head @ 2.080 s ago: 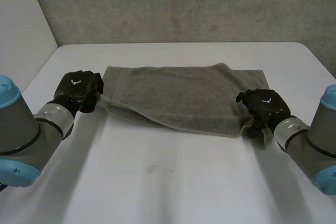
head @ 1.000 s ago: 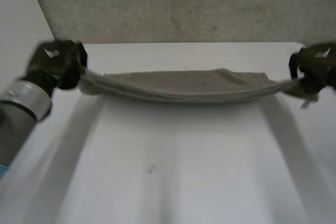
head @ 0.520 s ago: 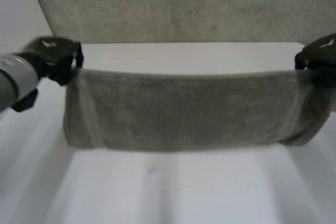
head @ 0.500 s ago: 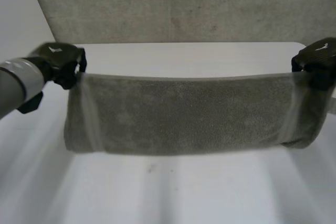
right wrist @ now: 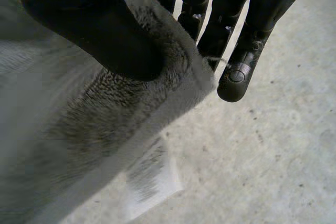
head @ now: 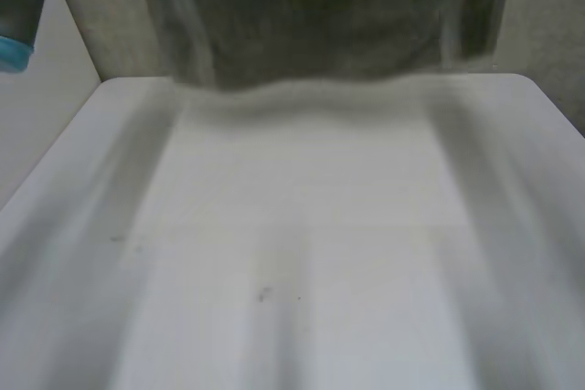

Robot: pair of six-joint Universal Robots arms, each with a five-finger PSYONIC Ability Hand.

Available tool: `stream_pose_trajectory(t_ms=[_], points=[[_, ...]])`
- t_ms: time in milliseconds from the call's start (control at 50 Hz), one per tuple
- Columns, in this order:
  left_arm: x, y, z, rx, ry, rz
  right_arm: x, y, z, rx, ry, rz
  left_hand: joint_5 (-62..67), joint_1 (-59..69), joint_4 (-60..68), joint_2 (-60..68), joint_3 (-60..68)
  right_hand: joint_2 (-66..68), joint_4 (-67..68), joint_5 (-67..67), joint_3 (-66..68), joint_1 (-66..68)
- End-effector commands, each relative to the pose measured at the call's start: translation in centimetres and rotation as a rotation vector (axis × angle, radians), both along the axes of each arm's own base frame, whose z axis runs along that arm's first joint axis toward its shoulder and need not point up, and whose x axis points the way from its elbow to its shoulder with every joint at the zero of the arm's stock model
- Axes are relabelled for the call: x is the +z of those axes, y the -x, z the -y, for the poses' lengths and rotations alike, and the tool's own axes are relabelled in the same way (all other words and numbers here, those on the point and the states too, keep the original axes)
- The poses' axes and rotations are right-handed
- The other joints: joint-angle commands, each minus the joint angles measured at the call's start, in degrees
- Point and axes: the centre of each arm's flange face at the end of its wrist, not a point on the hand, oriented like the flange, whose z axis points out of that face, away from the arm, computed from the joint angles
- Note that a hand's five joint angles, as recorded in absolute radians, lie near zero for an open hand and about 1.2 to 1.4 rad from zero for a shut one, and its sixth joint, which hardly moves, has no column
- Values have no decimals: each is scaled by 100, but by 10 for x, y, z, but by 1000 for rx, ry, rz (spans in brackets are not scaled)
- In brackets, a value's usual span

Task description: Fold the towel.

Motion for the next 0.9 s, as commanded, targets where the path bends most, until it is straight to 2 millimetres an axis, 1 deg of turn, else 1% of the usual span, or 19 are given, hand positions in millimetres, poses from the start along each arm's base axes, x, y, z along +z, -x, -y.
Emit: stream_pose_trajectory(t_ms=[20, 60, 100, 120, 140, 160, 180, 200, 220, 260, 280, 360, 440, 500, 600, 640, 700, 800, 900], points=[[-50, -5, 10, -38, -182, -37, -58, -3, 0, 24, -307, -51, 1044, 1336, 1024, 1018, 1026, 1044, 1027, 1063, 1037, 22], [-69, -6, 12, -34, -239, -23, -77, -4, 1, 31, -385, -77, 1044, 1336, 1024, 1018, 1026, 1044, 1027, 1063, 1037, 22], [-113, -10, 15, -20, -363, 6, -118, -6, 1, 44, -520, -146, 1044, 1336, 1024, 1018, 1026, 1044, 1027, 1063, 1037, 22], [-114, -10, 15, -20, -364, 6, -118, -6, 1, 44, -521, -146, 1044, 1336, 1024, 1018, 1026, 1044, 1027, 1063, 1037, 22], [-138, -11, 15, -13, -429, 25, -142, -6, 1, 48, -586, -184, 1044, 1336, 1024, 1018, 1026, 1044, 1027, 1063, 1037, 22], [-138, -11, 15, -13, -429, 25, -167, -7, 1, 54, -649, -224, 1044, 1336, 1024, 1018, 1026, 1044, 1027, 1063, 1037, 22], [-163, -13, 14, -7, -492, 45, -168, -7, 1, 54, -649, -224, 1044, 1336, 1024, 1018, 1026, 1044, 1027, 1063, 1037, 22], [-188, -13, 12, 0, -545, 70, -194, -8, 0, 59, -709, -260, 1044, 1336, 1024, 1018, 1026, 1044, 1027, 1063, 1037, 22], [-188, -13, 12, 0, -545, 70, -194, -8, 0, 59, -710, -260, 1044, 1336, 1024, 1018, 1026, 1044, 1027, 1063, 1037, 22], [-236, -14, 11, 20, -619, 134, -245, -8, -1, 66, -815, -324, 1044, 1336, 1024, 1018, 1026, 1044, 1027, 1063, 1037, 22], [-236, -14, 11, 20, -620, 135, -245, -8, -1, 66, -815, -324, 1044, 1336, 1024, 1018, 1026, 1044, 1027, 1063, 1037, 22], [-292, -16, 2, 43, -709, 247, -300, -6, -6, 61, -934, -373, 1044, 1336, 1024, 1018, 1026, 1044, 1027, 1063, 1037, 22], [-309, -19, -6, 56, -742, 317, -309, -2, -10, 56, -974, -374, 1044, 1336, 1024, 1018, 1026, 1044, 1027, 1063, 1037, 22], [-313, -28, -15, 83, -759, 378, -296, 1, -20, 56, -971, -373, 1044, 1336, 1024, 1018, 1026, 1044, 1027, 1063, 1037, 22], [-282, -56, -36, 148, -756, 426, -261, 17, -47, 32, -962, -384, 1044, 1336, 1024, 1018, 1026, 1044, 1027, 1063, 1037, 22], [-273, -67, -63, 162, -802, 458, -245, 43, -71, -12, -1019, -429, 1044, 1336, 1024, 1018, 1026, 1044, 1027, 1063, 1037, 22], [-269, -70, -83, 155, -834, 480, -238, 53, -87, -17, -1061, -474, 1044, 1336, 1024, 1018, 1026, 1044, 1027, 1063, 1037, 22], [-245, -70, -162, 14, -909, 582, -226, 74, -143, 72, -1220, -687, 1044, 1336, 1024, 1018, 1026, 1044, 1027, 1063, 1037, 22], [-230, -79, -171, -6, -874, 596, -215, 75, -145, 88, -1173, -682, 1044, 1336, 1024, 1018, 1026, 1044, 1027, 1063, 1037, 22]])
